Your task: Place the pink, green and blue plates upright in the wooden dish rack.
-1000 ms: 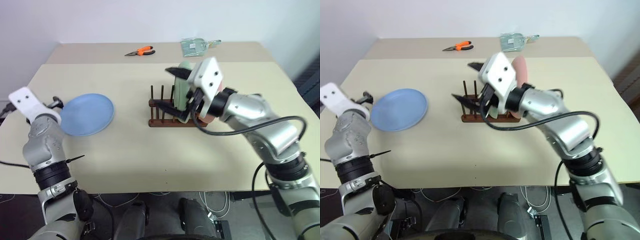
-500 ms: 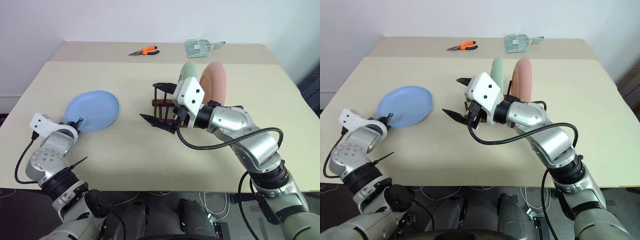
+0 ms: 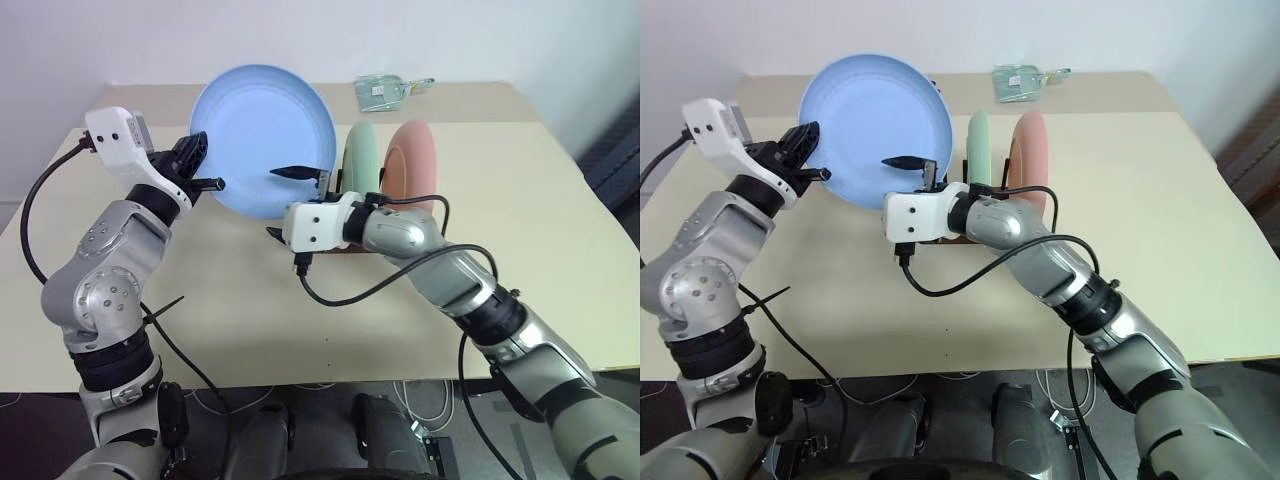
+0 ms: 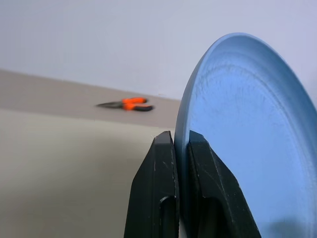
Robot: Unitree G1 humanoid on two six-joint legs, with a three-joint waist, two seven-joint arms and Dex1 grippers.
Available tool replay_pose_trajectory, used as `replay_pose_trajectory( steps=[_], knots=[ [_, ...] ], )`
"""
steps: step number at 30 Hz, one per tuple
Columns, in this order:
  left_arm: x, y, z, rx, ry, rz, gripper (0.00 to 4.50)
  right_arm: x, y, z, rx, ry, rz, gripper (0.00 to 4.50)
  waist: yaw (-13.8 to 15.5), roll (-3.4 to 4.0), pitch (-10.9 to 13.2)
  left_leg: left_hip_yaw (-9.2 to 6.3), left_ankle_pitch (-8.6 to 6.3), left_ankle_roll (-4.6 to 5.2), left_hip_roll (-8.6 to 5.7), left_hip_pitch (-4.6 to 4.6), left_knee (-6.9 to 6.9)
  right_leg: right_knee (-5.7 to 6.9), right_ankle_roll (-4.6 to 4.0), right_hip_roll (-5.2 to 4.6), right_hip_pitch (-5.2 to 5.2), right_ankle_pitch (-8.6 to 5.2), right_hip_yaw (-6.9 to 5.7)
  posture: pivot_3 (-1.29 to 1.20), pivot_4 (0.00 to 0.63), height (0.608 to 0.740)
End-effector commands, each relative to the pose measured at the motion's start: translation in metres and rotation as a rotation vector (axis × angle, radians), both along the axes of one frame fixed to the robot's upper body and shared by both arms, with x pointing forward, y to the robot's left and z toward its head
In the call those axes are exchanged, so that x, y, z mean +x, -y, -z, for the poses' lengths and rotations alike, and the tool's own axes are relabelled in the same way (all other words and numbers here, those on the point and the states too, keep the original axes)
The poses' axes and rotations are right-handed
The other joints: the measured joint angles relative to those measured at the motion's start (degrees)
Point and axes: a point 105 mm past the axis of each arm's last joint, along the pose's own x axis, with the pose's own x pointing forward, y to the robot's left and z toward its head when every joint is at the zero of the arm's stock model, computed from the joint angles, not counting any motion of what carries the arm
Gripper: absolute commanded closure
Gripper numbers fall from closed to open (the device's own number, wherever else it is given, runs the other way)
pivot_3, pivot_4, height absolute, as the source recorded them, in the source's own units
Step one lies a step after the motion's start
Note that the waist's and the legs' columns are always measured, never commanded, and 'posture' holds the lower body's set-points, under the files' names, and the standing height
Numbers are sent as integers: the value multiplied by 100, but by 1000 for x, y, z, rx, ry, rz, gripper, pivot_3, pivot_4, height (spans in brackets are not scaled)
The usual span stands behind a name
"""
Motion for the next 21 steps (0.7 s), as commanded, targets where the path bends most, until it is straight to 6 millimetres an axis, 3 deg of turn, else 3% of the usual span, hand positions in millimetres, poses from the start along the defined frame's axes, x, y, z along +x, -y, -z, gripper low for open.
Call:
replay_pose_trajectory(
  steps=[1,6,7,9,10,13,16,19,21],
  knots=[
    [-14,0,-17,-8,65,26,4500,1,-6,-11,-3,86,-24,1823,22,0,0,0,0,0,-1,-1,1,-1,0,0,0,0,1,0,150,740],
    [-20,-7,-19,-71,69,33,4500,3,-5,-13,5,109,-21,4430,23,0,0,-3,0,0,-2,0,2,0,-1,1,2,1,1,0,150,740],
    [-20,-12,-22,-101,83,22,4500,2,-5,-17,22,122,-25,4476,23,-1,0,-4,0,-1,-2,0,2,0,-1,1,2,1,1,0,150,740],
    [-19,-35,-38,-252,152,-51,3778,-3,-7,-26,76,131,-46,4500,31,0,1,-4,1,-1,-2,0,3,0,-1,1,2,1,1,0,150,740],
    [-19,-56,-49,-356,208,-128,3502,-8,-9,-32,130,114,-62,4500,40,-5,1,-5,1,-2,-2,-1,4,0,-1,1,2,1,1,0,150,740],
    [-19,-120,-51,-489,258,-417,3502,-17,-10,-48,299,32,-96,4500,24,-10,3,-15,5,-10,0,-1,3,-1,-7,5,3,5,-5,0,150,740],
    [-26,-162,-38,-381,251,-642,3502,-28,-4,-70,508,-93,-132,4500,-9,-2,0,-4,6,-10,1,11,-10,0,-7,7,2,5,6,0,150,740],
    [-24,-168,-17,-158,207,-686,3502,-36,5,-82,669,-255,-173,4500,10,-2,0,-6,6,-10,2,5,-14,0,-9,11,-6,6,7,0,150,740],
    [-13,-144,15,81,116,-579,3502,-42,11,-88,804,-425,-211,4500,49,-6,-3,-9,5,-9,1,-2,-11,0,-9,11,-8,6,5,0,150,740]
  ],
)
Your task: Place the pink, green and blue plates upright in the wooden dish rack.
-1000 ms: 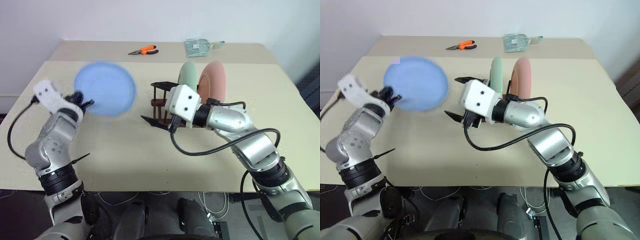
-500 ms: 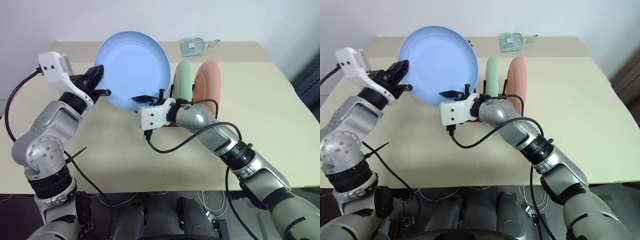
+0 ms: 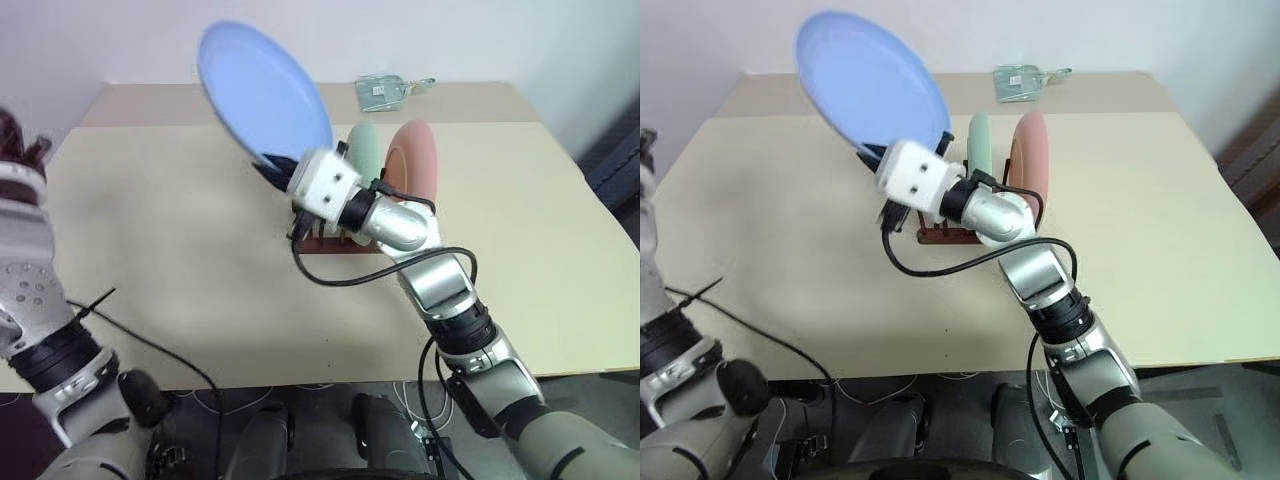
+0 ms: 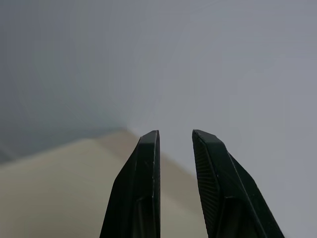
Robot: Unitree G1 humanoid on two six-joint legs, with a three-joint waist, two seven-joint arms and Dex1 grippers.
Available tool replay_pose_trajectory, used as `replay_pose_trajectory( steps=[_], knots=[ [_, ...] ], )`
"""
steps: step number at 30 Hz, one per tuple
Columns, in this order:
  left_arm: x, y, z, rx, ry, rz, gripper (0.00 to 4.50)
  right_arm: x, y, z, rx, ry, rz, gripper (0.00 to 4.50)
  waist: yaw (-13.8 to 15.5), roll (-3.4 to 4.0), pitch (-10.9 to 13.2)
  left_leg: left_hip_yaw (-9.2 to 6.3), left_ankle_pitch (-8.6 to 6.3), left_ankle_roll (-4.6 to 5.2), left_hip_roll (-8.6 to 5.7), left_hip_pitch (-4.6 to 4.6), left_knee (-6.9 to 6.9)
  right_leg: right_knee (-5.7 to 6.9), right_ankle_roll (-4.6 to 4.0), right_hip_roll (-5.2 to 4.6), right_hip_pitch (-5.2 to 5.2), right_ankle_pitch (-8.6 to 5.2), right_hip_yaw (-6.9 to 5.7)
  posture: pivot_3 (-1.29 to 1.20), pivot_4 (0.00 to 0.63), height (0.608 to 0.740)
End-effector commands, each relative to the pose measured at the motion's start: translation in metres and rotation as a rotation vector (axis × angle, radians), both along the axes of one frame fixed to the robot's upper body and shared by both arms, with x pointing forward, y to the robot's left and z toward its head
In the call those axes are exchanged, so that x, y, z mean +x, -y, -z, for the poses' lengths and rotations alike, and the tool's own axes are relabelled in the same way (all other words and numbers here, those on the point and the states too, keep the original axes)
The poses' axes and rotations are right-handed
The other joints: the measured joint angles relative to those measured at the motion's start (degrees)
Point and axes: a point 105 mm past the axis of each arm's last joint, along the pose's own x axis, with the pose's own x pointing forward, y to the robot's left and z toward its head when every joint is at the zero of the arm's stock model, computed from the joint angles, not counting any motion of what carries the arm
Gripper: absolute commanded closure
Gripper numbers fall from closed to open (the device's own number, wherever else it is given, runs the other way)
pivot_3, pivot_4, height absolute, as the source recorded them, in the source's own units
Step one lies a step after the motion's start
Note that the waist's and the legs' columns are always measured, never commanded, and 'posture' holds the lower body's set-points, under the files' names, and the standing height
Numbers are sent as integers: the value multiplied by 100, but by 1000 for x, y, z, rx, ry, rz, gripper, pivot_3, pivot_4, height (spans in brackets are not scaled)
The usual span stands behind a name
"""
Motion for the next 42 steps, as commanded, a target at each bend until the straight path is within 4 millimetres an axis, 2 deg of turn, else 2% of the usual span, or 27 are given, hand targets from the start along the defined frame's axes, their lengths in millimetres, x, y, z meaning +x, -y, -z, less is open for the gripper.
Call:
replay_pose_trajectory(
  steps=[1,3,5,8,11,19,34,37,40,42],
  knots=[
    [14,47,29,330,-162,190,3502,-20,12,-23,226,-184,-138,4500,30,0,-1,-2,0,1,0,0,0,-1,-2,0,3,0,-1,0,150,740],
    [12,99,76,512,-305,441,3502,-27,19,-29,360,-342,-215,4500,26,8,3,-7,-2,4,-4,1,3,-3,-5,-2,12,-2,-1,0,150,740],
    [-1,134,108,571,-378,636,3502,-25,25,-33,468,-470,-226,4500,4,18,9,-7,-3,6,-3,2,4,-4,-22,-4,14,-9,5,0,150,740],
    [-21,165,141,655,-435,842,3502,-17,32,-31,573,-610,-198,4500,-34,20,10,-7,-4,5,7,-3,-8,5,-34,2,-16,-8,7,0,150,740],
    [-33,182,153,649,-444,956,3502,-15,34,-28,626,-696,-176,4500,-36,40,6,-6,-3,4,7,-3,-33,13,-56,5,-49,-10,10,0,150,740],
    [-37,191,152,639,-413,1007,3502,-6,39,-20,675,-818,-128,4500,-35,43,1,-1,1,3,10,3,-49,21,-56,9,-56,-12,12,0,150,740],
    [-32,186,172,647,-416,992,3502,19,33,-15,668,-947,-59,4500,-40,44,0,-1,1,4,10,5,-48,21,-45,12,-54,-6,11,0,150,740],
    [-32,188,170,647,-401,991,3468,24,33,-23,650,-895,-40,3445,-41,45,0,-1,2,4,10,5,-48,21,-45,12,-54,-5,12,0,150,740],
    [-32,192,154,654,-347,994,3468,12,32,-46,517,-671,-41,1972,-32,46,1,1,2,4,10,2,-47,20,-44,12,-54,-5,11,0,150,740],
    [-31,194,145,648,-318,994,3468,6,34,-51,466,-601,-50,1972,-32,43,-1,1,2,4,10,0,-45,19,-43,11,-54,-6,10,0,150,740]
  ],
)
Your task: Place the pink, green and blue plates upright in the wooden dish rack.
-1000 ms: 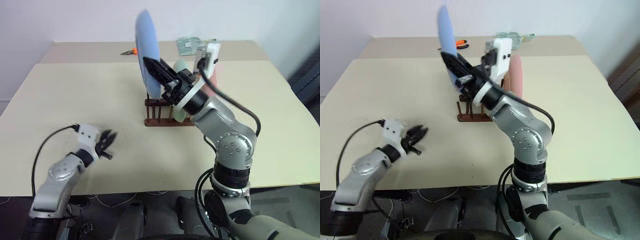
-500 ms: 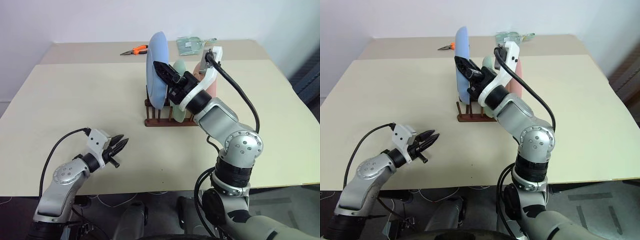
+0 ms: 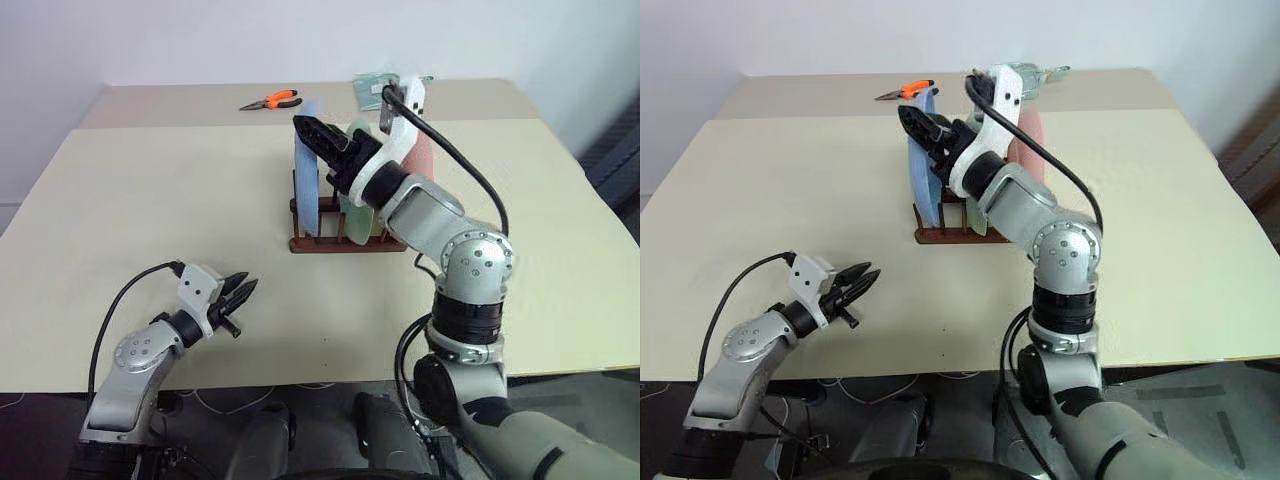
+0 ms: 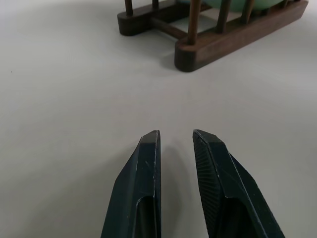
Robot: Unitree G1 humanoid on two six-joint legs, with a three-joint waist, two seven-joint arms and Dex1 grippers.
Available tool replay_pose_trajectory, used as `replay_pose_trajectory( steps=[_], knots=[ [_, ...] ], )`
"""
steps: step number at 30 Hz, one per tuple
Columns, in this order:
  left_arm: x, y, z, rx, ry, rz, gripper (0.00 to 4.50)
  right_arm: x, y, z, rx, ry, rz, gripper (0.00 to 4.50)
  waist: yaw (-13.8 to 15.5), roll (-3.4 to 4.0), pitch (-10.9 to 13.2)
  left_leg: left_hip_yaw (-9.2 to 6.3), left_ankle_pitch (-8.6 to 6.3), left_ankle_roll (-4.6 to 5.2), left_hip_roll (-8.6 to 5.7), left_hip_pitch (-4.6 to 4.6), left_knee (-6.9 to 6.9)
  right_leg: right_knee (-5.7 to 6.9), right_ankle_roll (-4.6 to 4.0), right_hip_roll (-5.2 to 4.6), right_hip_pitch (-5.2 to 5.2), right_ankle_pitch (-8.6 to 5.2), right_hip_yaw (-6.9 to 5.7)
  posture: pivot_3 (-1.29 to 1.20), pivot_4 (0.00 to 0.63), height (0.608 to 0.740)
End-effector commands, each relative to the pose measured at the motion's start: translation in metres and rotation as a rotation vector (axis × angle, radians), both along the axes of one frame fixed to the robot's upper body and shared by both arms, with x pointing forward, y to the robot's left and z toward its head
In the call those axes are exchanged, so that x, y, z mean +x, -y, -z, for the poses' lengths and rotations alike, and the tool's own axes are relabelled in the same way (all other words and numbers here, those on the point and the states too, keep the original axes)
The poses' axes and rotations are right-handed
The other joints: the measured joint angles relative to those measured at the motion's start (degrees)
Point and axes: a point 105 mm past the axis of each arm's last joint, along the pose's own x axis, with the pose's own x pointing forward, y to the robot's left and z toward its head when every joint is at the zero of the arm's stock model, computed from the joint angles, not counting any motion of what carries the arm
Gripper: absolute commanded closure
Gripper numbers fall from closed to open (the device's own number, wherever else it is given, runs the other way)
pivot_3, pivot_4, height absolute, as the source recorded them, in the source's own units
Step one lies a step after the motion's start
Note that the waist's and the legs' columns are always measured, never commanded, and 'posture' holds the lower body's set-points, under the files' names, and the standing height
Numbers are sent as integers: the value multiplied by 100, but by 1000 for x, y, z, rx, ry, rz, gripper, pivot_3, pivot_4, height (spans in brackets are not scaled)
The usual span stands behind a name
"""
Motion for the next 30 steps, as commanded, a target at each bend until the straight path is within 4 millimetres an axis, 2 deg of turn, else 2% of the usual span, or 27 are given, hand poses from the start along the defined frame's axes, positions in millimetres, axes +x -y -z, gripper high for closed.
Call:
replay_pose_trajectory(
  steps=[1,3,6,9,11,14,16,19,23,27,30],
  knots=[
    [2,5,-33,-41,100,23,3468,-25,-1,-30,-60,235,-44,1972,4,-4,-2,0,0,0,0,2,0,0,1,0,3,0,0,0,150,740],
    [3,7,-42,-56,118,28,3468,-32,6,-34,-124,320,-41,1972,10,-5,-3,-1,0,0,0,0,3,0,1,0,4,-1,-1,0,150,740],
    [6,0,-54,-61,150,-1,3468,-40,36,-33,-252,431,-8,1972,28,-7,-4,0,0,0,0,0,6,-3,2,-2,10,-2,-1,0,150,740],
    [9,-16,-54,-22,156,-65,3468,-37,95,-25,-302,392,65,1121,52,-13,-6,-5,0,0,0,-1,6,-25,7,-4,29,-6,-11,0,150,740],
    [9,-27,-47,15,143,-96,3468,-32,134,-13,-397,354,172,122,49,-11,-5,3,-2,3,-5,-2,7,-38,-2,-12,35,-12,-9,0,150,740],
    [10,-49,-38,63,125,-163,3468,-29,198,20,-563,241,339,49,49,-13,-6,12,-8,13,-5,1,7,-44,-3,-15,39,-17,-7,0,150,740],
    [10,-59,-36,76,120,-197,3468,-32,221,48,-659,161,369,49,46,-14,-6,15,-9,15,-4,1,7,-45,-3,-15,40,-18,-6,0,150,740],
    [11,-65,-37,85,123,-224,3468,-33,243,84,-754,66,376,49,28,-10,-5,23,-9,15,0,4,14,-41,3,-15,41,-23,-3,0,150,740],
    [10,-64,-37,80,116,-236,3468,-33,254,126,-851,-4,358,49,34,-6,-3,25,-10,14,1,4,34,-39,10,-17,50,-28,-3,0,150,740],
    [7,-63,-33,65,97,-251,3468,-27,260,145,-890,-10,383,49,40,-6,-3,23,-10,14,0,3,36,-40,10,-19,52,-27,-3,0,150,740],
    [6,-65,-29,71,88,-262,3468,-21,262,147,-894,15,401,49,43,-7,-2,23,-11,15,-2,3,37,-40,0,-22,52,-21,-3,0,150,740]
  ],
)
